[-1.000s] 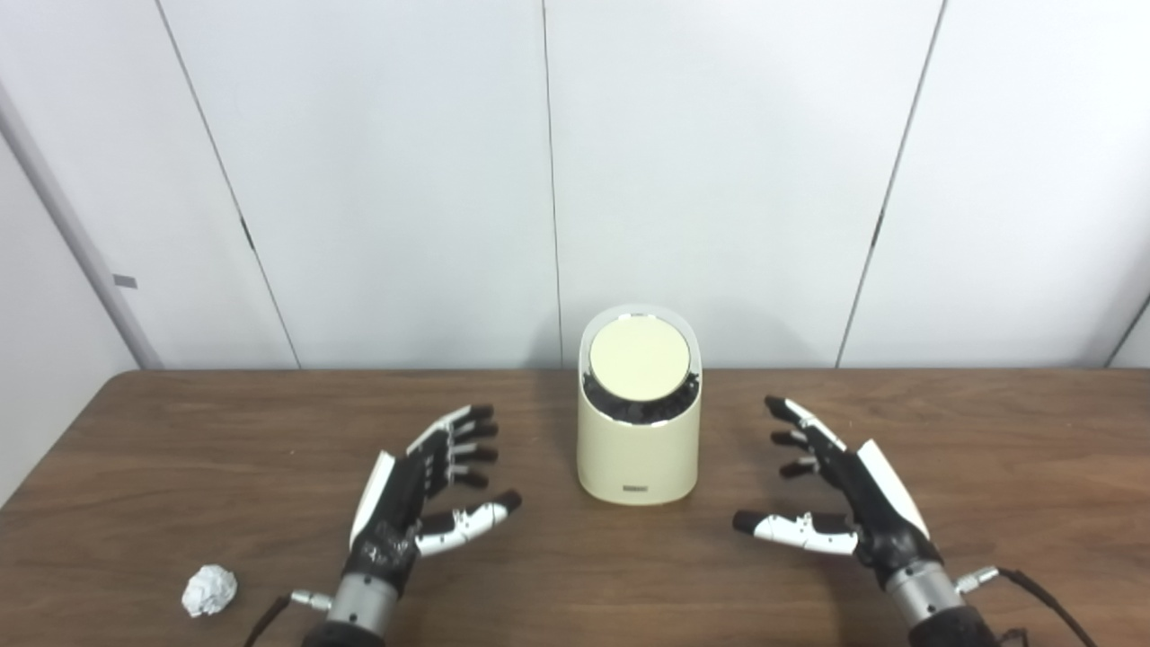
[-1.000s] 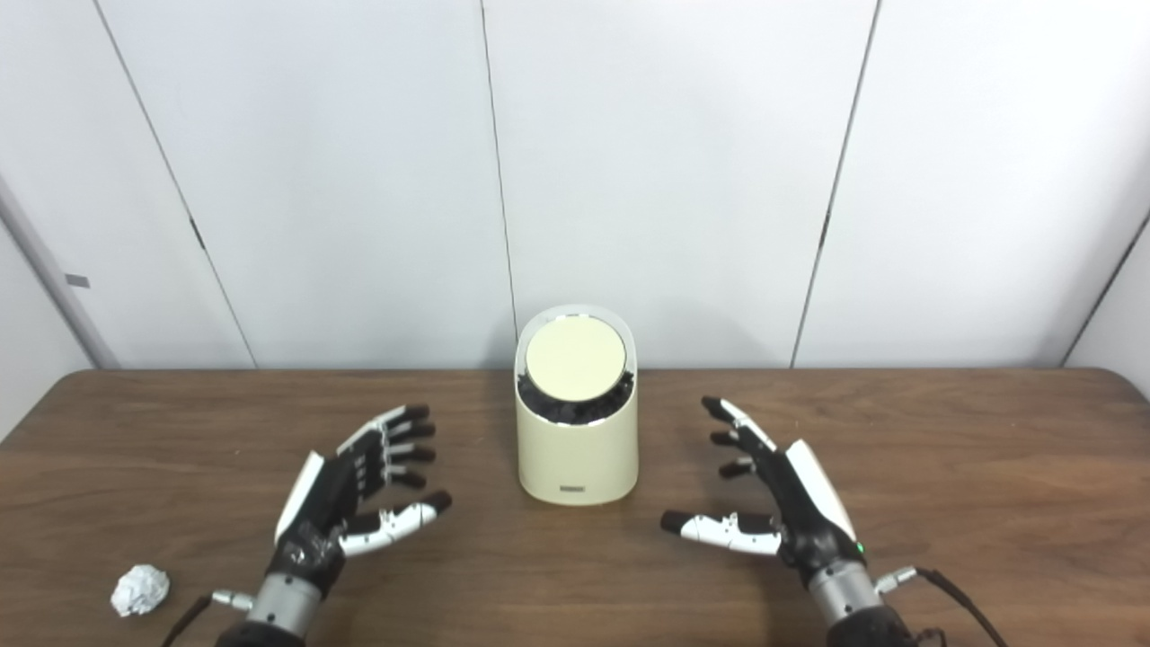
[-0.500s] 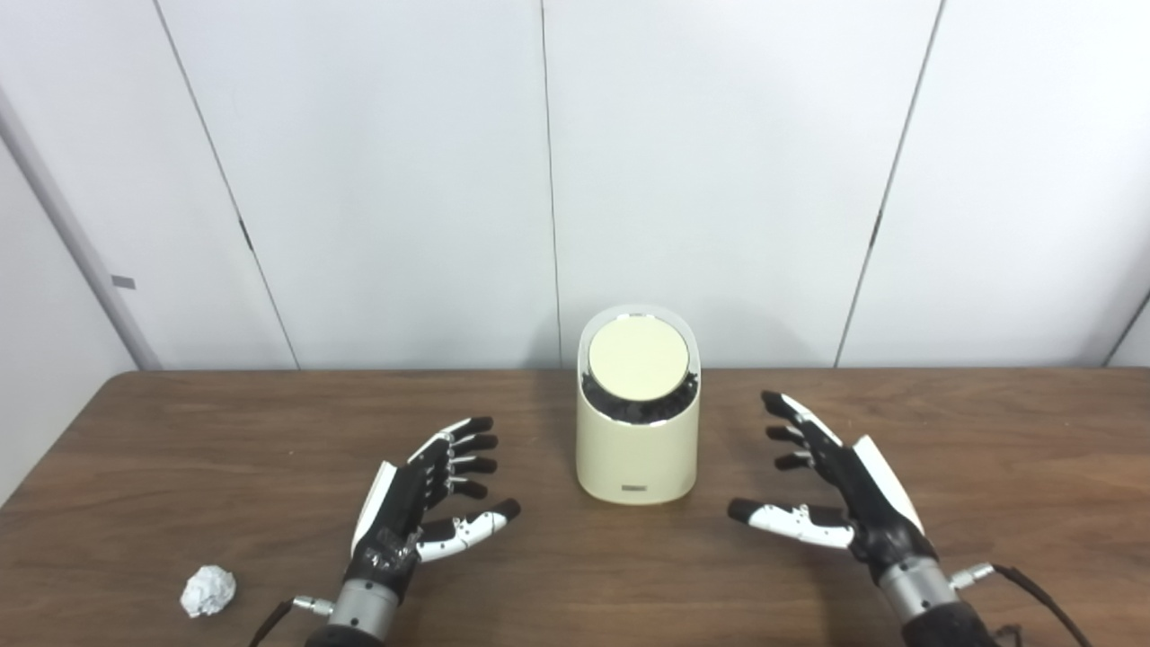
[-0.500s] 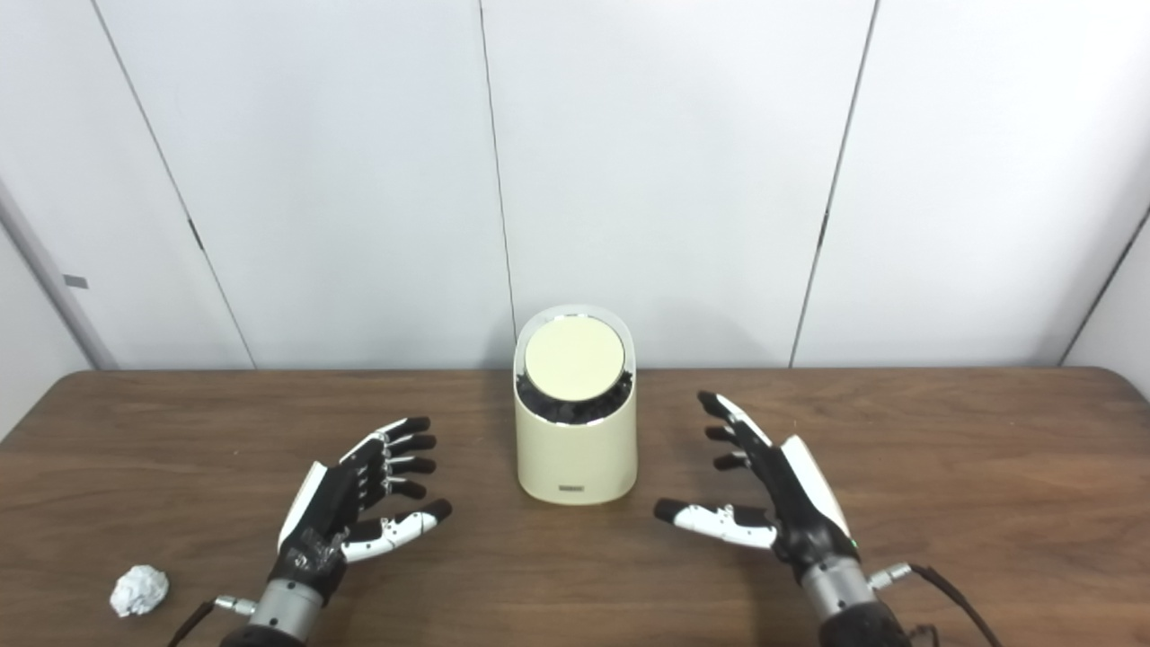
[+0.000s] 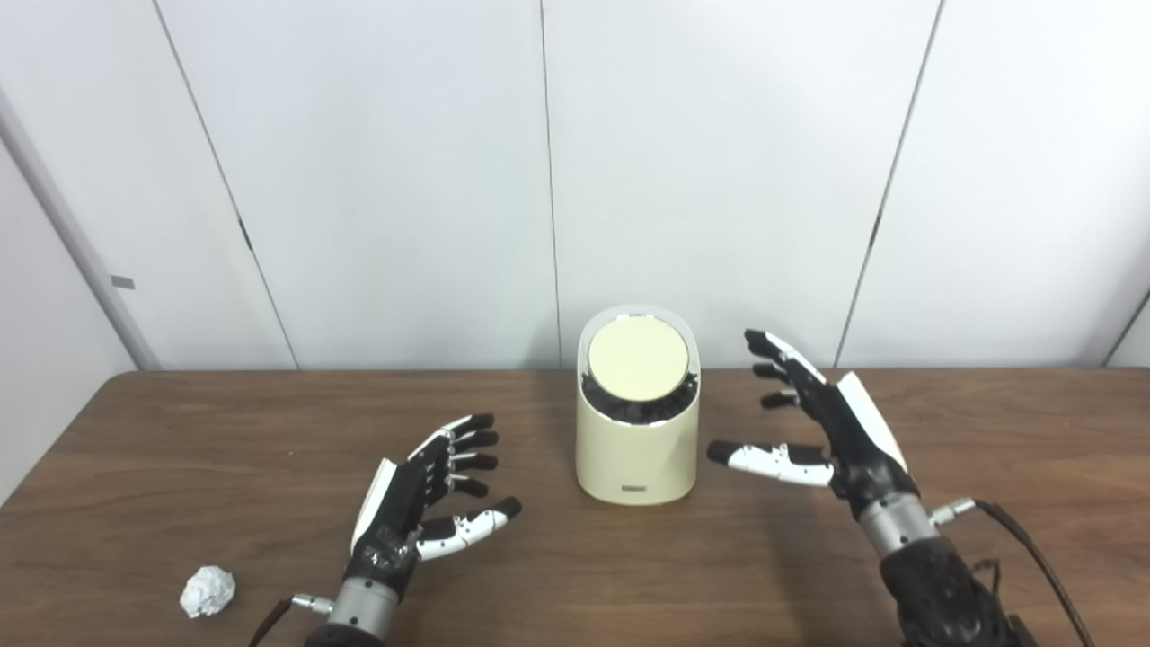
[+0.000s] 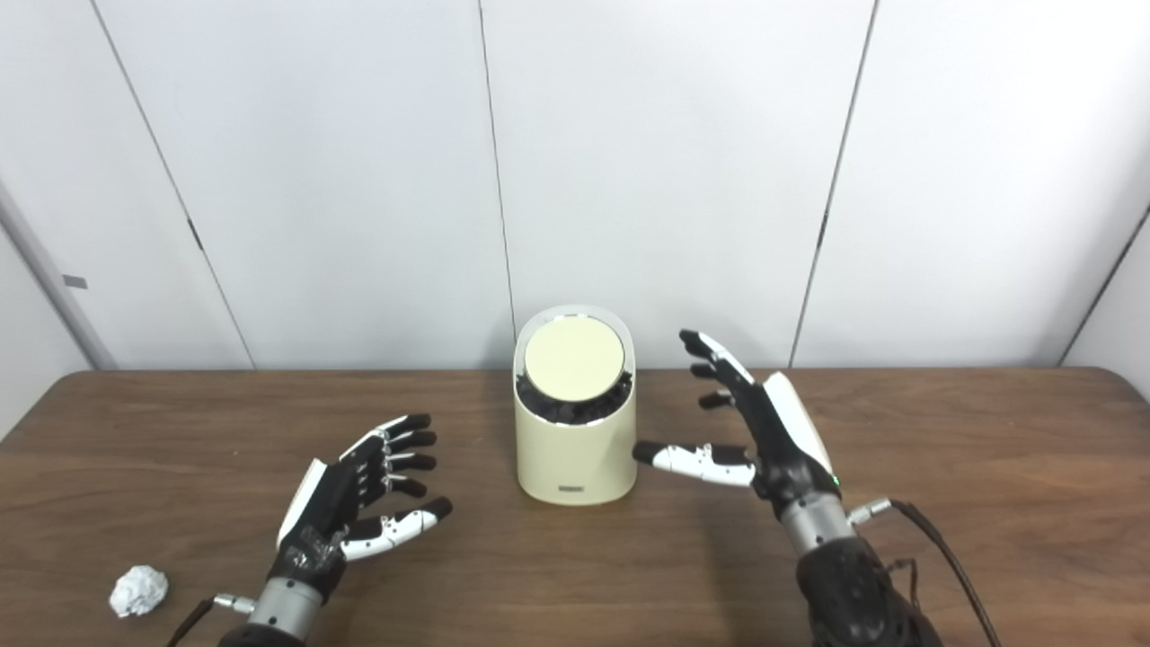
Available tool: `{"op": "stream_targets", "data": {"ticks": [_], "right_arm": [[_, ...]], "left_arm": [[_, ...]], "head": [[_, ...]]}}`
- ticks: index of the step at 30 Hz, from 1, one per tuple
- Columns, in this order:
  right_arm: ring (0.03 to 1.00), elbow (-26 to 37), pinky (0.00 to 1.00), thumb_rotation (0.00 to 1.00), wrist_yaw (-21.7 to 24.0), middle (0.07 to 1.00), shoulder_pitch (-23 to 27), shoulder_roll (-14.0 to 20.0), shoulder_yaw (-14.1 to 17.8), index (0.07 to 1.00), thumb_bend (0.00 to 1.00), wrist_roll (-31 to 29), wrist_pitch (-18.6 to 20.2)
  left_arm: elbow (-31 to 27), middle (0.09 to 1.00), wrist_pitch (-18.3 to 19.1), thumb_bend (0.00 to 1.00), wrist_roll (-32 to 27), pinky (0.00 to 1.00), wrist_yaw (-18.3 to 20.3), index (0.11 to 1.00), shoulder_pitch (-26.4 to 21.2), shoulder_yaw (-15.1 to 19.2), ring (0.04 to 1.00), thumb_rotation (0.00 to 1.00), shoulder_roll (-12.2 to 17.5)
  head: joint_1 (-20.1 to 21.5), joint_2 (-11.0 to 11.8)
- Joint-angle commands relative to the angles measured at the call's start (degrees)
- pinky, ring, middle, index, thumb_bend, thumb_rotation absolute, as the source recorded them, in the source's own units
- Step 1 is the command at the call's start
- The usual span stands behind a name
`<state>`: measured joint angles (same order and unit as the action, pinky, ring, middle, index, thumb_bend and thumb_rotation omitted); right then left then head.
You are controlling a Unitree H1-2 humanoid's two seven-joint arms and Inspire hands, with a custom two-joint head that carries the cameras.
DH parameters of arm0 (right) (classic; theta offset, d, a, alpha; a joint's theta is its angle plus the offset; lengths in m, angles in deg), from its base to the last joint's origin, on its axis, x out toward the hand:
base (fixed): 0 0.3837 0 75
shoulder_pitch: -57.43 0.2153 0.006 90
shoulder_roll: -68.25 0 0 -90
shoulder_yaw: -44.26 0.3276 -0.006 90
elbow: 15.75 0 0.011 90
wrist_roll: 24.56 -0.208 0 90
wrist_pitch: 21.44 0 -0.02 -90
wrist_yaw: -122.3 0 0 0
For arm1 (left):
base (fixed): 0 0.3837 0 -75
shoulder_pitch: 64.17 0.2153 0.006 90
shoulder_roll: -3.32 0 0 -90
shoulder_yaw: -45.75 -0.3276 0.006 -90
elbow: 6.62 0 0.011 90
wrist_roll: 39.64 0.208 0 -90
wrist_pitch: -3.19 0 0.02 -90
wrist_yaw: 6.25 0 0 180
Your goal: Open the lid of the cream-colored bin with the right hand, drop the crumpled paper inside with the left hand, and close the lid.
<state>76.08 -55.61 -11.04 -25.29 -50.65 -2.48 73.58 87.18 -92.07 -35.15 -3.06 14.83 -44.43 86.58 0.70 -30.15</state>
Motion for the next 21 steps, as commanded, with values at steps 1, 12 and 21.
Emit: {"op": "stream_targets", "data": {"ticks": [1,12,21], "right_arm": [[0.862,1.7,0.73,0.44,-0.2,0.908,3.4,-0.1,0.0,0.897,0.78,0.7,0.8],[0.850,1.2,0.68,0.43,-0.6,0.893,8.0,0.0,-1.2,0.893,0.79,2.6,1.1],[0.840,3.0,0.71,0.47,1.3,0.888,11.6,-0.4,-3.4,0.894,0.79,6.6,7.6]], "left_arm": [[-2.0,0.799,-1.3,0.63,0.1,0.61,0.0,0.828,-1.5,0.1,0.724,0.00,0.4],[-2.4,0.799,-1.6,0.63,0.3,0.62,0.1,0.826,-1.8,0.1,0.725,0.00,0.8],[-2.6,0.799,-1.3,0.63,0.4,0.62,0.1,0.828,-1.7,-0.1,0.727,0.01,0.7]], "head": [[0.0,0.0],[-0.3,-0.1],[-0.1,0.0]]}}
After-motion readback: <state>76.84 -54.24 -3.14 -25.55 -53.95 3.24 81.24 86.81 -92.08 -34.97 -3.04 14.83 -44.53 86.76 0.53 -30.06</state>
